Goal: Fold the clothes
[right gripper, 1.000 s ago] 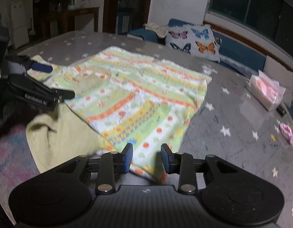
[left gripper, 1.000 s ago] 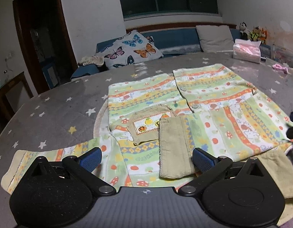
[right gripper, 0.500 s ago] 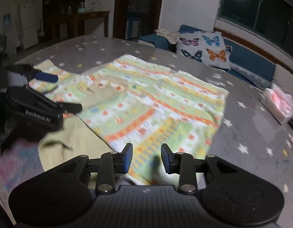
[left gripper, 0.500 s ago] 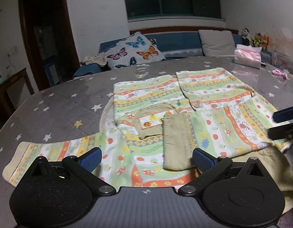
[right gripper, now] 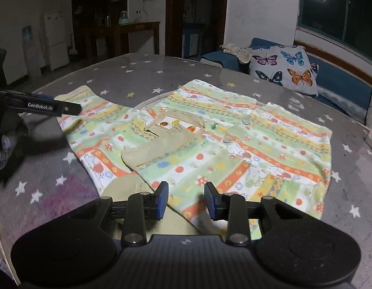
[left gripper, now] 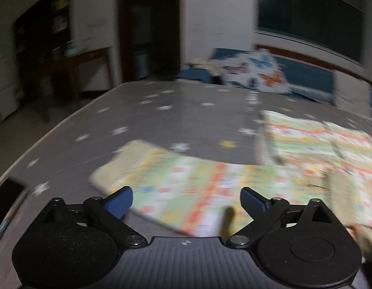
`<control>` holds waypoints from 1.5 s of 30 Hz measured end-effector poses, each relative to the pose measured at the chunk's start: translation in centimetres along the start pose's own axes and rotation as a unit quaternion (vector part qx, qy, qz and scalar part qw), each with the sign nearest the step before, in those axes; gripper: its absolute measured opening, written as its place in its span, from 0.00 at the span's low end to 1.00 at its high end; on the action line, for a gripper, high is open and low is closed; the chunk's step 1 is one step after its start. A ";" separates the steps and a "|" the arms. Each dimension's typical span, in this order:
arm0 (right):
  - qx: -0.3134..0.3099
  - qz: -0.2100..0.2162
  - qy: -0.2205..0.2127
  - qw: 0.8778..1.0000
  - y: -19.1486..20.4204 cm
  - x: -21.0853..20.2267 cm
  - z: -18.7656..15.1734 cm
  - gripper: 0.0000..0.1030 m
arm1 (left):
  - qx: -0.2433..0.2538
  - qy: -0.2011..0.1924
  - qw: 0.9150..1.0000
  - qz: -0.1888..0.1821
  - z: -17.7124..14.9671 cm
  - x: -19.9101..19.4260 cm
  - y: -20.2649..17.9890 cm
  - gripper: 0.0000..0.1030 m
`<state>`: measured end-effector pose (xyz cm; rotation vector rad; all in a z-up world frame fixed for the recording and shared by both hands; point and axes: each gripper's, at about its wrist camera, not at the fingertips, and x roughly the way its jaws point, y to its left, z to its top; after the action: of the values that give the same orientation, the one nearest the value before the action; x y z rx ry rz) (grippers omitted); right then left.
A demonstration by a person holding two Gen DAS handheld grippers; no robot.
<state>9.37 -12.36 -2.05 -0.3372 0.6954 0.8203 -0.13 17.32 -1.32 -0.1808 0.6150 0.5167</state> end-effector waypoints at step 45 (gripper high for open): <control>0.154 -0.058 -0.046 0.985 -7.3 -5.5 -3.0 0.32 | 0.068 -0.017 0.925 -0.372 2.9 -6.7 -18.8 0.10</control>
<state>11.01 -21.72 -0.41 -0.0597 0.6970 0.6033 6.32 -0.65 5.19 -0.2558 0.4986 -0.2597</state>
